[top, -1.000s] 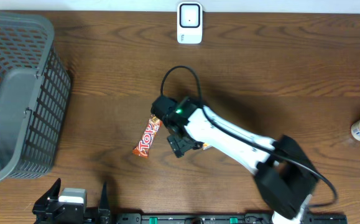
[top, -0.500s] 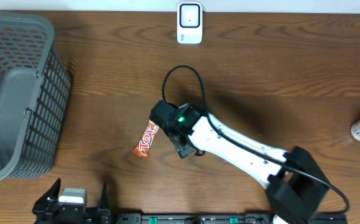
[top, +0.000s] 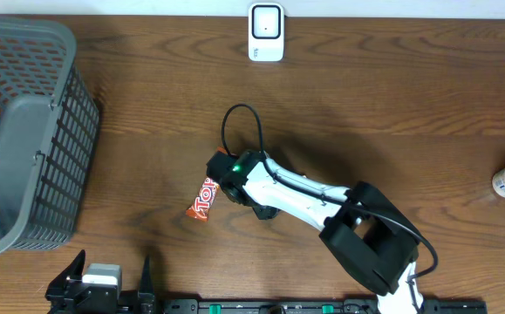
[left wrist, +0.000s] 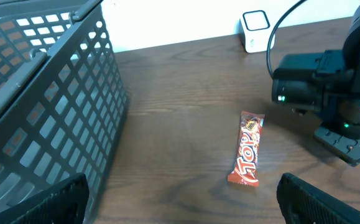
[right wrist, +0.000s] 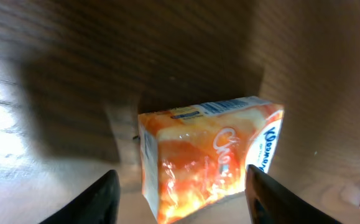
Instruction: Scan the item barcode
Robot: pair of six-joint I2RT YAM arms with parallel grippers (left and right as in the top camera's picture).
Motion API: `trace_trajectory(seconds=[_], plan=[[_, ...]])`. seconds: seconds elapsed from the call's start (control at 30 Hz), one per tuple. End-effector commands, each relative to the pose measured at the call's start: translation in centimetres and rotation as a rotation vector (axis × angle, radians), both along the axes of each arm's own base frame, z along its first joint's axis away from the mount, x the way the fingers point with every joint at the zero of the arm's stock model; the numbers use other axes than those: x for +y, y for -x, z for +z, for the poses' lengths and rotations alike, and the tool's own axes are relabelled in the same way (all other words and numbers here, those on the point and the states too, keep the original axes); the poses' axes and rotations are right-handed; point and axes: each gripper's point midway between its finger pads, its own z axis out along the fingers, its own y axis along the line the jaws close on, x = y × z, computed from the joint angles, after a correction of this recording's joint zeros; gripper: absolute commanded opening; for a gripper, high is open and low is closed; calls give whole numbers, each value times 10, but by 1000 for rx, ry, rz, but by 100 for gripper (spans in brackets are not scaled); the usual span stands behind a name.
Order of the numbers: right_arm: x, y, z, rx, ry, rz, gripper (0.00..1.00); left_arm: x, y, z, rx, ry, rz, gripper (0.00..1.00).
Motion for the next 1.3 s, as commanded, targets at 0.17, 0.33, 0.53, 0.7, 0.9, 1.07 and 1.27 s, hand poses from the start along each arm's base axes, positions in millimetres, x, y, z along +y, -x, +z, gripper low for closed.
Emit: trace_trajectory(seconds=[0.17, 0.33, 0.53, 0.7, 0.9, 1.07, 1.27], plan=[[-2, -1, -5, -7, 34, 23, 25, 1, 1, 2, -8, -6, 6, 96], [-1, 2, -6, 7, 25, 19, 1, 1, 1, 2, -8, -6, 6, 96], [10, 16, -6, 106, -53, 3, 1, 1, 1, 2, -8, -6, 6, 96], [22, 17, 18, 139, -144, 34, 1, 1, 1, 2, -8, -6, 6, 96], [55, 38, 88, 252, -481, 123, 1, 1, 1, 2, -8, -6, 6, 96], [58, 45, 130, 322, -715, 101, 4, 1, 1, 2, -8, -6, 6, 96], [6, 23, 115, 150, -421, -25, 77, 1, 1, 2, -8, -6, 6, 96]])
